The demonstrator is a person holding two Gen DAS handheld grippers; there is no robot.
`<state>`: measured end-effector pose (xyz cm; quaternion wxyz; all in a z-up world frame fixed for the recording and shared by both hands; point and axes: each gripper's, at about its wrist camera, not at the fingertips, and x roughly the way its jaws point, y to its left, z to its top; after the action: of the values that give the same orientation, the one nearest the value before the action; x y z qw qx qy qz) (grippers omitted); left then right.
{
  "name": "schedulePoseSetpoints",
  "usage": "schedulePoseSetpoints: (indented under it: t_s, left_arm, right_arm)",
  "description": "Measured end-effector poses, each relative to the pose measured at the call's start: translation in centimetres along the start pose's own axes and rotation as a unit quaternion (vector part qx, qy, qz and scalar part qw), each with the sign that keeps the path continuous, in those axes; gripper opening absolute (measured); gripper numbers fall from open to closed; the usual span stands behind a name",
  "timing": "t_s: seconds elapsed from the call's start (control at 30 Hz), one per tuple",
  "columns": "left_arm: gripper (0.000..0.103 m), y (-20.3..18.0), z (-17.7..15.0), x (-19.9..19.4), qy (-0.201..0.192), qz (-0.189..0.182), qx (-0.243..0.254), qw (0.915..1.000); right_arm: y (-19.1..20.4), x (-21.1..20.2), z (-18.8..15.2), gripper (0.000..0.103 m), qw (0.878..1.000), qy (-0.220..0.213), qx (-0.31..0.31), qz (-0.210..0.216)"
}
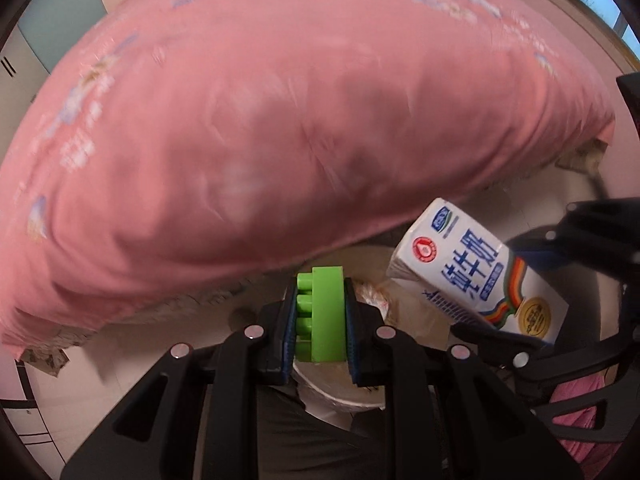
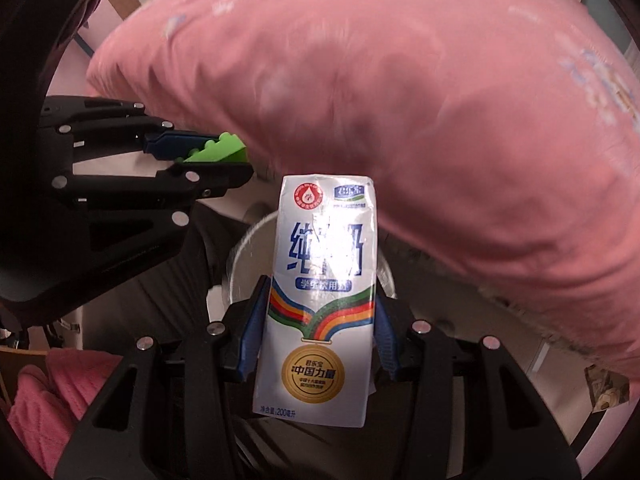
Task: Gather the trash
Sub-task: 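Carry the green block and milk carton with both tools over the trash bin, then open the left tool to drop the green block while the right tool drops the milk carton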
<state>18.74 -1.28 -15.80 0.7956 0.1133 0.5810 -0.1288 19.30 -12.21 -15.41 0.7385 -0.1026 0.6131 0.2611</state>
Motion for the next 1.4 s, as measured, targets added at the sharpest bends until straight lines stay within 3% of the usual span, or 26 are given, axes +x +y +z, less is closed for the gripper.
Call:
schedulePoseSetpoints:
  t_s: [0.3,0.6,1.07,1.4]
  left_arm:
    - [0.023,0.1,-2.1,5.5,0.059,-0.021,-0.018,0.9979]
    - [0.023,0.7,-3.0,11.1,0.118,-0.049,-0.049,0.9906]
    - [0.023,1.5,-4.6,18.6,0.182,-0.093,-0.117,0.9718]
    - [0.023,2.2,-5.9,22.6,0.221,-0.1,-0.155,0.9576]
  right_arm:
    - [-0.4,5.9,-0.8,0.049,0.998,0.05,0.021,0.018]
    - [-1.7,10.9,-0.9,0.049,0.994,0.096,0.043,0.032]
    - [-3.9,18.2,-0.9,0.049,0.984,0.145,0.089,0.053]
    - [-4.7,23.0,-1.7,0.049,0.976,0.173,0.119,0.056]
